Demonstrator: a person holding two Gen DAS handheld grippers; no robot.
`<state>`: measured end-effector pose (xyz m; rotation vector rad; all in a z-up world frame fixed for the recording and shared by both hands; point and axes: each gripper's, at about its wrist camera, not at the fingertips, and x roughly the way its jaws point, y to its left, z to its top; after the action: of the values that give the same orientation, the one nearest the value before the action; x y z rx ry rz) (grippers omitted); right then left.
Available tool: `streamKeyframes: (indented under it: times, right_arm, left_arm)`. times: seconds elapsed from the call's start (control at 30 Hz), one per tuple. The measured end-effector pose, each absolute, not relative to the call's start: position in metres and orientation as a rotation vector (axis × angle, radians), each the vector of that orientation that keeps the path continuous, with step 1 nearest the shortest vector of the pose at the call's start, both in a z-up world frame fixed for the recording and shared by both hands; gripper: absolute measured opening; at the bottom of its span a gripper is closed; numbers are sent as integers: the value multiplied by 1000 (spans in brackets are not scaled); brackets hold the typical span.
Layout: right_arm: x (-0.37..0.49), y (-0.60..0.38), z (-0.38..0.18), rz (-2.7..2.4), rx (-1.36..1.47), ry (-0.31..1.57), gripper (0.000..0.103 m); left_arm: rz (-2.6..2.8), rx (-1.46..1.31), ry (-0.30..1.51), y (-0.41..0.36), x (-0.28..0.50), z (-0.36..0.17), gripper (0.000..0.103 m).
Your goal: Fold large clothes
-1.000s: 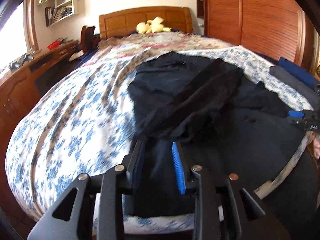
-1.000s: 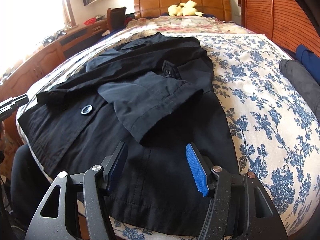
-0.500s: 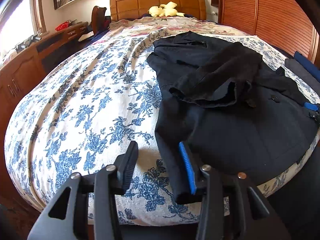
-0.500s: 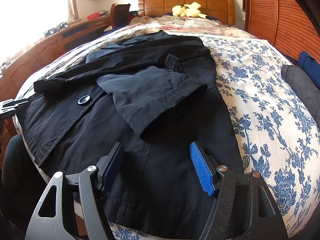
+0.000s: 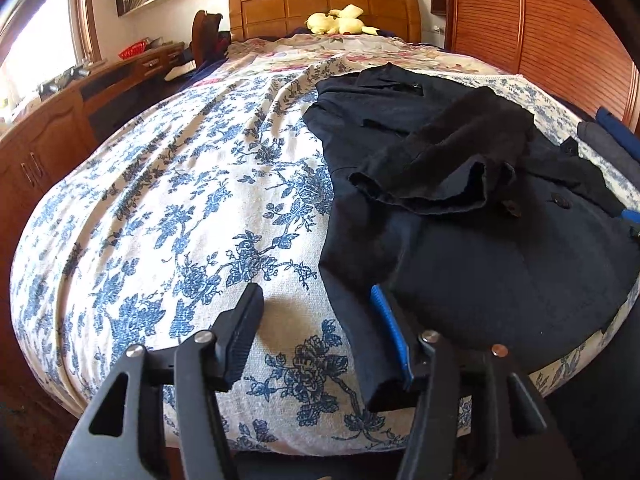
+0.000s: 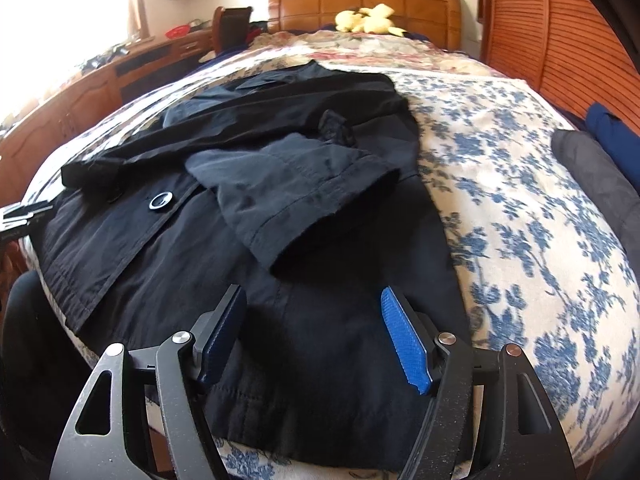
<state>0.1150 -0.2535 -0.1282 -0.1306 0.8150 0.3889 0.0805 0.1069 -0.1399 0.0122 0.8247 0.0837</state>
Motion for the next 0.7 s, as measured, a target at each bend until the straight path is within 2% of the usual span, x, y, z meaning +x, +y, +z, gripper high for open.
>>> streamKeyframes:
  times: [0.27,0.57,0.67,0.7]
  right_arm:
    - [104,-289,-110,308,-161,791,72]
    - [96,-314,-123,303,-144,863,71]
    - [94,-306,-124,343,-151,869,61]
    - [93,-303,-123,367,-146,869,51]
  left_arm:
    - [66,51,817,103,70,-137,55]
    - [-32,-28,822,101,45,-134,55]
    - [-36,-25,823,98,43,-133,50]
    - [-40,-25,821,97,43,-133,46]
